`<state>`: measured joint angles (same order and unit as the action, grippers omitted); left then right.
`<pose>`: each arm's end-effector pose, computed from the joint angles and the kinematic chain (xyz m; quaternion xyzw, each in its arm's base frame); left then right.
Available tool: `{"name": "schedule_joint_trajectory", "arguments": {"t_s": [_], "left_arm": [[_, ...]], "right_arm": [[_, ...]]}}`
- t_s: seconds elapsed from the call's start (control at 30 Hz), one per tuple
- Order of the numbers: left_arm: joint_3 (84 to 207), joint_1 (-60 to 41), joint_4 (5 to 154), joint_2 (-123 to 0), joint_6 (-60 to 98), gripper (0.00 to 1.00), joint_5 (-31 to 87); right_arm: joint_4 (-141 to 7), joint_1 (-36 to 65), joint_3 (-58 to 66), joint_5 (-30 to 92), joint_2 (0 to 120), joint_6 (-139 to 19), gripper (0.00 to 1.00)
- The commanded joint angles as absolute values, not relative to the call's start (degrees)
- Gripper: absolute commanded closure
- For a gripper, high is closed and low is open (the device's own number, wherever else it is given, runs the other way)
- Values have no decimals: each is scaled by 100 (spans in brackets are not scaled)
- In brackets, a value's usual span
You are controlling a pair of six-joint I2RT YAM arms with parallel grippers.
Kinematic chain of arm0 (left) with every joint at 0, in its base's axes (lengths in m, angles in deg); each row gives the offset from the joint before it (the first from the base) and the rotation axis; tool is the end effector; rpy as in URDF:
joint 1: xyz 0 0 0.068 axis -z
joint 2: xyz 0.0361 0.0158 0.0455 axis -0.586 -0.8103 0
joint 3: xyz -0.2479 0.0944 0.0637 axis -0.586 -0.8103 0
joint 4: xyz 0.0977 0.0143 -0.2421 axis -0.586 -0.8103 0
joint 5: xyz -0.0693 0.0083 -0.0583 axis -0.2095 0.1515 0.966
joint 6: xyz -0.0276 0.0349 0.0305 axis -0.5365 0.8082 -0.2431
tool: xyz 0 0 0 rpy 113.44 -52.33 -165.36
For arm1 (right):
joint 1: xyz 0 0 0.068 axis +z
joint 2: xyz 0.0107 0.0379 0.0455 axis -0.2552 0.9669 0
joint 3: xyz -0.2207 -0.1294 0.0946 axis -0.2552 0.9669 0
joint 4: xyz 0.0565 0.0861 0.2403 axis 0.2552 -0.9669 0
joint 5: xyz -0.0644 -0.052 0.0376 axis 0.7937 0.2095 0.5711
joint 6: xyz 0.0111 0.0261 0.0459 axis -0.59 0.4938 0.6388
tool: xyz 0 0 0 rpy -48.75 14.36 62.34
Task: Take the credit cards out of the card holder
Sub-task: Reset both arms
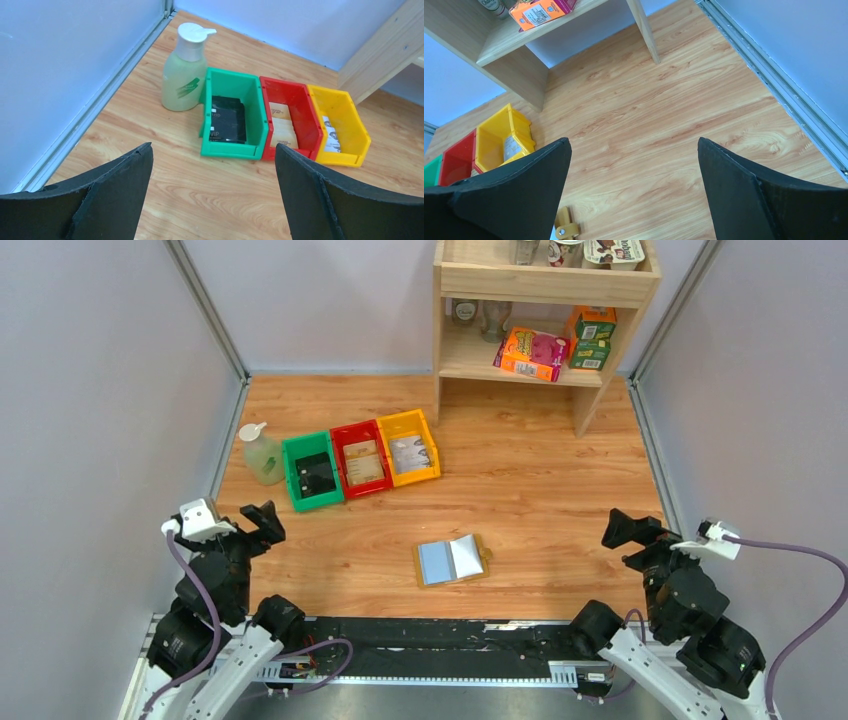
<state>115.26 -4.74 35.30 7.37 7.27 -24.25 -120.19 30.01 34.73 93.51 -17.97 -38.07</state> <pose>0.0319 0.0098 0.3217 -0.1979 0.7107 -0.0274 0.6745 0.0145 -0.0264 0.3156 0.1884 0.7248 0.0480 0.6609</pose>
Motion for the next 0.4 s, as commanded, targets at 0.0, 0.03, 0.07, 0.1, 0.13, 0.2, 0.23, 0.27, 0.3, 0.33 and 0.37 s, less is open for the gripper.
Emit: {"name": "schedule_joint_trajectory", "arguments": {"t_s": [0.0,0.03,0.07,0.1,0.13,0.2,0.23,0.27,0.3,0.33,0.37], "left_arm": [[11560,-493,3528,841,716,2,-2606],[11525,-485,3555,912,760,2,-2606],[11507,-485,3563,956,778,2,-2606],[11481,-493,3581,1017,795,2,-2632],[11472,-485,3590,1053,813,2,-2650],[11463,-493,3616,1114,848,2,-2676],[11446,-485,3651,1141,874,2,-2711],[11428,-493,3669,1158,900,2,-2729],[11419,-485,3686,1167,909,2,-2755],[11419,-493,3695,1176,927,2,-2764],[11428,-493,3687,1185,927,2,-2781]], "right_arm": [[-11796,2978,3508,9498,-1907,-3852,0],[-11796,2978,3508,9489,-1924,-3852,0],[-11796,2978,3517,9498,-1942,-3852,0],[-11796,2978,3517,9498,-1951,-3852,0],[-11796,2978,3517,9498,-1968,-3844,0],[-11796,2978,3525,9498,-1995,-3844,0],[-11796,2978,3525,9507,-2003,-3844,0],[-11796,2978,3525,9498,-2021,-3844,0],[-11787,2978,3525,9515,-2021,-3844,0],[-11787,2978,3525,9516,-2030,-3844,0],[-11787,2978,3525,9524,-2039,-3844,0]]}}
